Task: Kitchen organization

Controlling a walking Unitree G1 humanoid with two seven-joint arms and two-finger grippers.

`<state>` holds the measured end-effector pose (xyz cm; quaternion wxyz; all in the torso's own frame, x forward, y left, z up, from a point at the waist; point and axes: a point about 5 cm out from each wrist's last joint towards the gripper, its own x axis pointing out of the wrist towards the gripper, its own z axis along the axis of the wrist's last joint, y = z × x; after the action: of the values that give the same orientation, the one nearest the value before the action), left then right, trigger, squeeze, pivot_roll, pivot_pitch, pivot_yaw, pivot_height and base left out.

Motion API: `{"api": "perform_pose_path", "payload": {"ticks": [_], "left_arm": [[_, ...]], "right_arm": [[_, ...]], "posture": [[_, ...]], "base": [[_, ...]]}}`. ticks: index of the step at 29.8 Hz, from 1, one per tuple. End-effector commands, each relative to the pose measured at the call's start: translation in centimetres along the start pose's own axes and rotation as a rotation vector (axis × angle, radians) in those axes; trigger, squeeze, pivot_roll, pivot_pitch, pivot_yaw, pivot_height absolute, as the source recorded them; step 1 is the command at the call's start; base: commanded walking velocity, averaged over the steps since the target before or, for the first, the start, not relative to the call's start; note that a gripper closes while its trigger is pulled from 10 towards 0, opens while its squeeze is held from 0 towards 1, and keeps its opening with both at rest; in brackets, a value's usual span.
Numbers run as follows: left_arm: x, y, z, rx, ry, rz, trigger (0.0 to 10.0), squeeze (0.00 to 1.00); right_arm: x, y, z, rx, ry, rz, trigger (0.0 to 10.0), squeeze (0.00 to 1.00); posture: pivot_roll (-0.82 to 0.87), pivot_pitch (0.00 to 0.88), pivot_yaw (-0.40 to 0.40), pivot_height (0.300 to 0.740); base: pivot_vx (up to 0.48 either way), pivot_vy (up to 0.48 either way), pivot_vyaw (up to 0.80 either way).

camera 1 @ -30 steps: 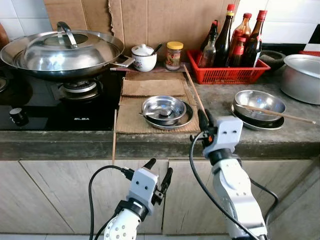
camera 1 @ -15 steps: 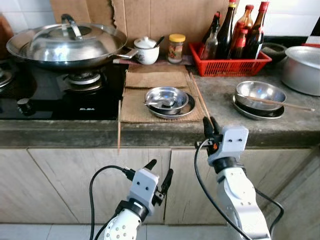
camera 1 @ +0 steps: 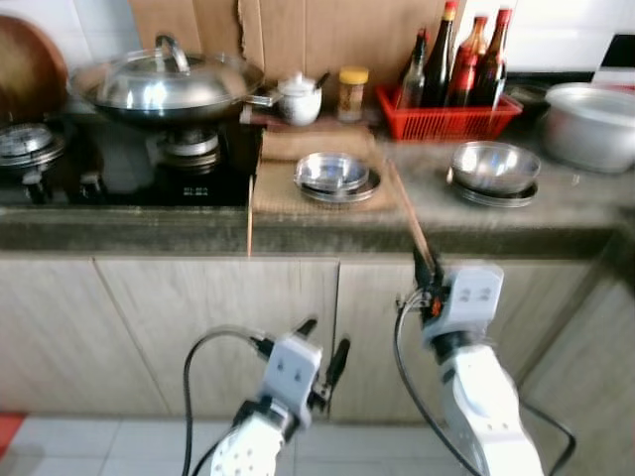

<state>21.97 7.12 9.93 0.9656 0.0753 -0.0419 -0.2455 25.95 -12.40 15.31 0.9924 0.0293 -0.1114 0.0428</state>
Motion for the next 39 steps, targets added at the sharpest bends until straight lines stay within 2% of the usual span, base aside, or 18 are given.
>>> {"api": "perform_pose_path", "payload": {"ticks": [1, 10, 20, 33, 39], "left_arm": [[0.1, -0.3, 0.0, -0.003, -0.001, -0.011, 10.0, 0.0], [0.1, -0.3, 0.0, -0.002, -0.001, -0.014, 10.0, 0.0], [0.1, -0.2, 0.0, -0.001, -0.001, -0.014, 10.0, 0.0], [0.2, -0.3, -0.3, -0.004, 0.022, -0.012, 10.0, 0.0], [0.3, 0.1, -0.5, -0.03, 0.035, 0.008, 10.0, 0.0]], "right_arm": [[-0.4, -0.3, -0.3, -0.026, 0.022, 0.002, 10.0, 0.0], [-1.8, 0.0, -1.8, -0.043, 0.093, 0.006, 10.0, 0.0], [-2.9, 0.4, -2.5, -0.05, 0.129, 0.011, 10.0, 0.0], [-3.4, 0.1, -2.7, -0.05, 0.146, -0.017, 10.0, 0.0], [-3.4, 0.1, -2.7, -0.052, 0.153, -0.02, 10.0, 0.0]], "posture": [[0.02, 0.0, -0.034, 0.74], [0.02, 0.0, -0.033, 0.74], [0.02, 0.0, -0.032, 0.74], [0.01, 0.0, -0.025, 0.74], [0.01, 0.0, -0.025, 0.74]], "base": [[-0.33, 0.0, 0.0], [-0.331, 0.0, 0.0], [-0.332, 0.0, 0.0], [-0.269, 0.0, 0.0], [0.0, 0.0, -0.7]]}}
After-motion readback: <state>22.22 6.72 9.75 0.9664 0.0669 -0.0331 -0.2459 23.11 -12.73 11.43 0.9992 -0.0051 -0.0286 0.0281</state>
